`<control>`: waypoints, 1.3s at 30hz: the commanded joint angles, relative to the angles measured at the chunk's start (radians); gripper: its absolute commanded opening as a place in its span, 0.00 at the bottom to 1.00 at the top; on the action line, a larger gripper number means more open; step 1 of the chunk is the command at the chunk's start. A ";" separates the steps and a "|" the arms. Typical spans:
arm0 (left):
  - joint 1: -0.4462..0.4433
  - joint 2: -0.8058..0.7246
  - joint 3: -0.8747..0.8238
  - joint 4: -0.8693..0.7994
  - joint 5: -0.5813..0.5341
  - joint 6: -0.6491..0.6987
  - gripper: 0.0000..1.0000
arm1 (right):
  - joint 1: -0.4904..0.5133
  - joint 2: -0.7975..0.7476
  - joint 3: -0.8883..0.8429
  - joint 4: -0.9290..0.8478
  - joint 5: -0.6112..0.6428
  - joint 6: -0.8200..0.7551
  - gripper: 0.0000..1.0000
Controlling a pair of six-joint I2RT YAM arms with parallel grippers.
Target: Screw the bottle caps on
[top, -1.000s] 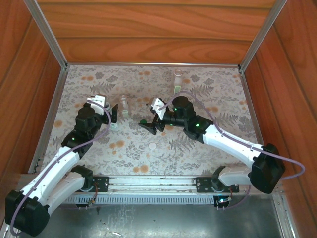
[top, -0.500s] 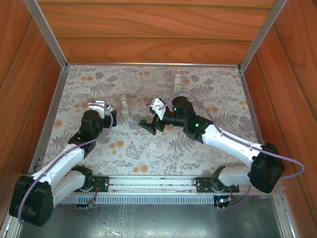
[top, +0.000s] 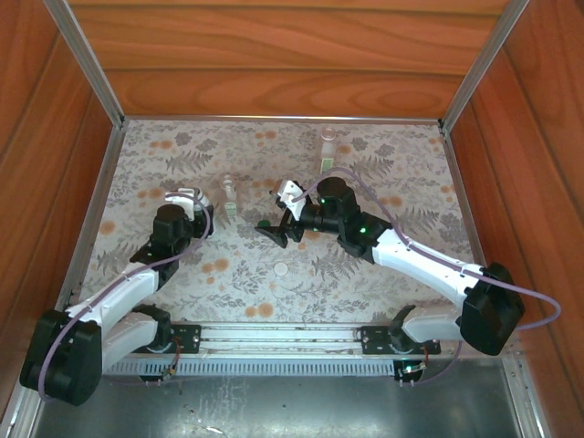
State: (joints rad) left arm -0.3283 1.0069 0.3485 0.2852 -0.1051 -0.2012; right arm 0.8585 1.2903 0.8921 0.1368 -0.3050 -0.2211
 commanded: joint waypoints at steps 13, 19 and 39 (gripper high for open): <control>-0.021 -0.126 -0.002 0.006 0.009 0.035 0.56 | 0.011 0.172 0.033 -0.065 0.299 0.145 1.00; -0.047 -0.171 -0.010 -0.034 -0.022 0.044 0.55 | 0.012 0.331 0.082 -0.086 0.310 0.179 0.89; -0.072 -0.182 -0.010 -0.066 -0.036 0.080 0.55 | 0.014 0.734 0.372 -0.311 0.358 0.280 0.57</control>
State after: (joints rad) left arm -0.3885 0.8352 0.3428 0.2375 -0.1291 -0.1440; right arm 0.8646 2.0033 1.2388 -0.1364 0.0269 0.0368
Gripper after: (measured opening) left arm 0.544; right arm 0.580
